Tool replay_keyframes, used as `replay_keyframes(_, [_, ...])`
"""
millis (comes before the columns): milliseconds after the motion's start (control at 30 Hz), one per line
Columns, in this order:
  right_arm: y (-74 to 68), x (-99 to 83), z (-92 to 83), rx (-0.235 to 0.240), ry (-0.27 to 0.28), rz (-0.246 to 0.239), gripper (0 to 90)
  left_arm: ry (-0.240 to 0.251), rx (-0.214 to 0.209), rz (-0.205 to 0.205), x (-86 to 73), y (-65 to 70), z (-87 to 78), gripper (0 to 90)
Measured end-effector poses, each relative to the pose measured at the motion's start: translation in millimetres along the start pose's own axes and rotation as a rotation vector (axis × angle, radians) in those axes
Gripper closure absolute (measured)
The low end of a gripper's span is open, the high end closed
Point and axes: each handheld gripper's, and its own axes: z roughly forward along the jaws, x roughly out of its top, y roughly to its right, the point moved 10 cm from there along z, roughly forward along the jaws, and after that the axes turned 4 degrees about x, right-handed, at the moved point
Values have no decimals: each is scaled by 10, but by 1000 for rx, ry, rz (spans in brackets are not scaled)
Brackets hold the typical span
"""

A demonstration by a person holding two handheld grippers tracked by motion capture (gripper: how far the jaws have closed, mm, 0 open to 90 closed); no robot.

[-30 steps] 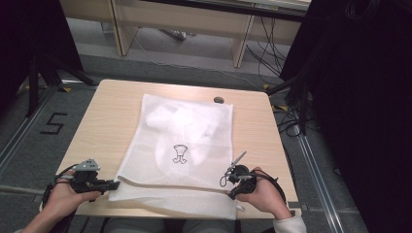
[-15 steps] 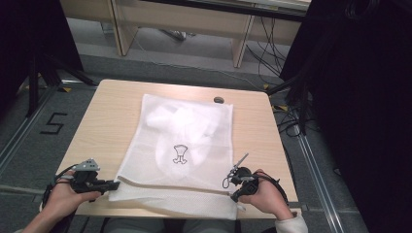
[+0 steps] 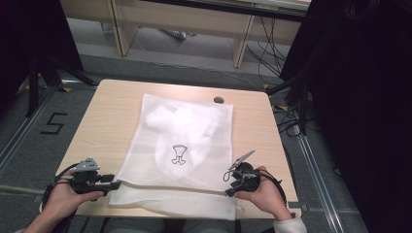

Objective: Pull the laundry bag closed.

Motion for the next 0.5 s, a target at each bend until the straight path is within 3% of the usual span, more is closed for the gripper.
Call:
replay_keyframes(33, [25,34,-15,-9,30,10,574,28,11,-8,26,-1,8,487])
replay_keyframes(67, [51,64,-27,-16,63,12,563,77,10,-44,74,26,36,463])
replay_keyframes(267, [202,160,-70,-51,211,146,514,65,21,-17,70,-2,33,373])
replay_keyframes(300, [233,172,-73,-58,229,142,508,64,21,-14,68,-1,34,368])
replay_keyframes(367, [297,230,-64,-69,321,171,496,65,18,-21,69,18,38,366])
replay_keyframes(400, [307,201,-84,-66,300,181,488,70,18,2,76,14,36,364])
replay_keyframes(433, [324,206,-80,-67,316,192,483,60,21,19,70,10,22,364])
replay_keyframes(467, [330,230,-71,-62,351,209,476,73,24,13,90,22,26,364])
replay_keyframes(500, [328,197,-87,-57,323,240,469,86,20,7,108,36,27,363])
